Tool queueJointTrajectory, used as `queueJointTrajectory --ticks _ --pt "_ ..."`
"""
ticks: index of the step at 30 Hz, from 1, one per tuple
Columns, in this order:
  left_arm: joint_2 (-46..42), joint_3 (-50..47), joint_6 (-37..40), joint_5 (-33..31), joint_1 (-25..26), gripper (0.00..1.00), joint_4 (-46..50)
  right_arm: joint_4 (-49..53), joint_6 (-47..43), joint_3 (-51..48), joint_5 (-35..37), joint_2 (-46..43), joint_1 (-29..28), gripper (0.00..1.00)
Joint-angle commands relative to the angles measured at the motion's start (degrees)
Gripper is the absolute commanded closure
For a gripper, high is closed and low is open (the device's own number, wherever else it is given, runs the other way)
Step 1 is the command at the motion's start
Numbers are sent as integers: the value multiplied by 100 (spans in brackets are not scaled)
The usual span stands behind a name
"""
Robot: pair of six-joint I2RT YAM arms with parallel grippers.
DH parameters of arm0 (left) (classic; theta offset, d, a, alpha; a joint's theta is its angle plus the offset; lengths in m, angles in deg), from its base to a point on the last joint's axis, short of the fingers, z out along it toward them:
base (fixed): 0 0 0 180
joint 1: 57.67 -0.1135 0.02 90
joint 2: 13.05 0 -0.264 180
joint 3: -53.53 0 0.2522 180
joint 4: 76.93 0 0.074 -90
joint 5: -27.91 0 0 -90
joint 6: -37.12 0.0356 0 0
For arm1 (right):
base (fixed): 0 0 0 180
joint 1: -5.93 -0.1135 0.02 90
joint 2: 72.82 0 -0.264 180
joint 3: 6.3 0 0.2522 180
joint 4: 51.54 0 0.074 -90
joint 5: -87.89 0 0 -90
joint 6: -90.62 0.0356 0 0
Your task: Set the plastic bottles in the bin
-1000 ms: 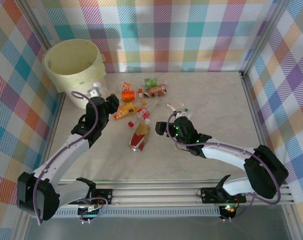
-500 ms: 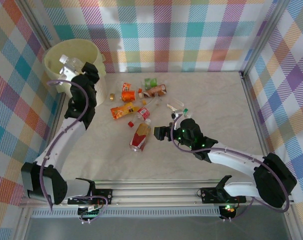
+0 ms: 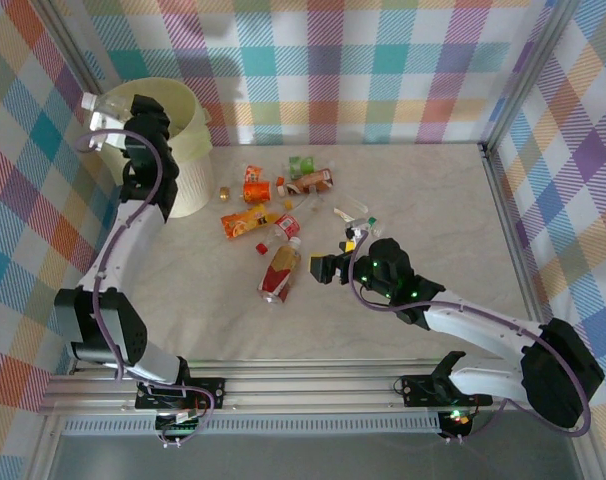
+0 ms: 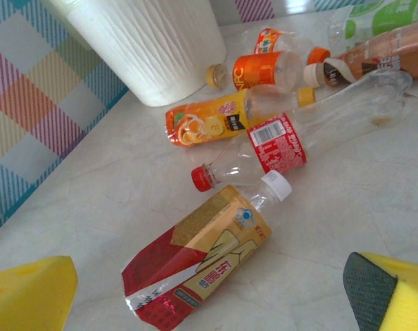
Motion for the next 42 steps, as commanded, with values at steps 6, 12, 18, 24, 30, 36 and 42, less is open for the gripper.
queueJointTrajectory --ticks 6,12,18,24,30,36,42 --pt "693 1410 -1064 -613 -281 38 2012 141 -129 78 -415 -120 -35 0" --pt "1436 2806 -1375 -585 -399 36 3622 182 -119 127 -451 -74 -42 0" --pt "1970 3471 -1763 -546 -452 37 4266 240 -103 201 -511 13 -42 0" --pt "2429 4053 -1786 -442 -470 32 4589 457 -137 333 -610 58 -41 0" --pt "2632 4421 -1774 -332 -470 19 4938 502 -137 349 -595 103 -41 0" --pt "2527 4439 -1477 -201 -469 9 4796 499 -154 368 -575 171 -42 0" --pt "2407 4441 -1380 84 -468 6 4781 512 -135 402 -561 273 -42 0"
